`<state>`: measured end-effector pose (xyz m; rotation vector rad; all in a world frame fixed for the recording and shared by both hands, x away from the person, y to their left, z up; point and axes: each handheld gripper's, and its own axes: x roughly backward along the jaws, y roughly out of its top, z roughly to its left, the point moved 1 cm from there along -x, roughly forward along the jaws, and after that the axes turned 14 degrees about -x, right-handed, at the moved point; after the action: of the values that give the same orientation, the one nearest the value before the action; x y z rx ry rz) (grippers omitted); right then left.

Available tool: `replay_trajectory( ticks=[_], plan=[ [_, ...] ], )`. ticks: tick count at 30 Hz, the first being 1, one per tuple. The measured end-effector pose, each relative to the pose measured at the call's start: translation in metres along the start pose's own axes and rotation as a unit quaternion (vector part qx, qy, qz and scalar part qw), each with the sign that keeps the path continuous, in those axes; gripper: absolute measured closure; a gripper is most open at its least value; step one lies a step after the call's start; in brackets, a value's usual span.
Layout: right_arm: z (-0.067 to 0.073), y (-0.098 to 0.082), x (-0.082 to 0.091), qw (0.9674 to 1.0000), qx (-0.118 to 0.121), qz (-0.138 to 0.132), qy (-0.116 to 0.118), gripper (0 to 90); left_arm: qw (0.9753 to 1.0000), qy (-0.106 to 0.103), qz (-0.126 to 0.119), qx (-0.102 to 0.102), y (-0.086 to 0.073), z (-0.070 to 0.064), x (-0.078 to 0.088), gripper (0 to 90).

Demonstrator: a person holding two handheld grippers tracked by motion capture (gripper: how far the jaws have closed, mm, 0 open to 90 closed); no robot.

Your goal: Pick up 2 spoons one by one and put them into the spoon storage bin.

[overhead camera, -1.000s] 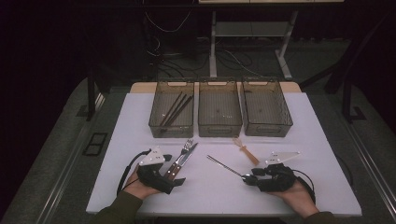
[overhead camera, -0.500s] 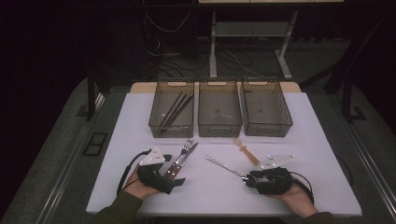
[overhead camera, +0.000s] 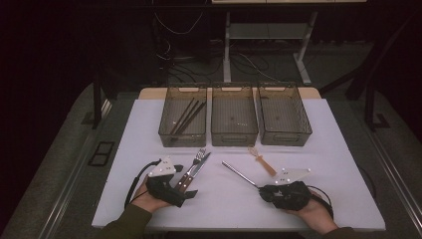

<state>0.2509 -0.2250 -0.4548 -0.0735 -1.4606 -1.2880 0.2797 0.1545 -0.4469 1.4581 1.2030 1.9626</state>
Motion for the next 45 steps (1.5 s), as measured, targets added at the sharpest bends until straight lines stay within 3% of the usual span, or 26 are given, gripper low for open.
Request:
replay_trajectory(
  ticks=[5,10,13,22,27,31,35,45],
  plan=[
    [0.002,0.001,0.001,0.9999,0.003,-0.010,-0.005,77.0,1.0000,0.000,-0.001,0.000,0.000,0.000,0.000,0.0],
    [0.009,0.001,-0.001,0.9998,0.015,-0.006,0.008,84.8,1.0000,0.001,-0.001,-0.002,0.000,0.000,0.000,0.0],
    [0.013,0.000,-0.003,0.9996,0.027,0.003,0.003,84.9,1.0000,0.001,-0.002,-0.004,0.000,0.000,0.000,0.0],
    [0.009,0.000,-0.003,0.9998,0.010,0.000,0.018,85.2,1.0000,0.000,-0.004,-0.004,0.000,0.000,0.000,0.0],
    [0.004,0.001,-0.001,0.9998,0.000,-0.011,0.015,85.3,1.0000,-0.002,-0.004,-0.006,0.000,0.000,0.000,0.0],
    [-0.002,0.004,0.007,0.9993,-0.024,-0.029,0.001,85.3,0.9999,-0.003,-0.006,-0.008,0.000,-0.001,0.000,0.0],
    [-0.007,0.007,0.014,0.9977,-0.046,-0.047,-0.019,85.3,0.9998,-0.008,-0.007,-0.015,0.000,-0.002,-0.001,0.0],
    [-0.020,0.017,0.022,0.9938,-0.084,-0.062,-0.040,85.3,0.9997,-0.013,-0.011,-0.015,0.000,-0.003,-0.002,0.0]
  ],
)
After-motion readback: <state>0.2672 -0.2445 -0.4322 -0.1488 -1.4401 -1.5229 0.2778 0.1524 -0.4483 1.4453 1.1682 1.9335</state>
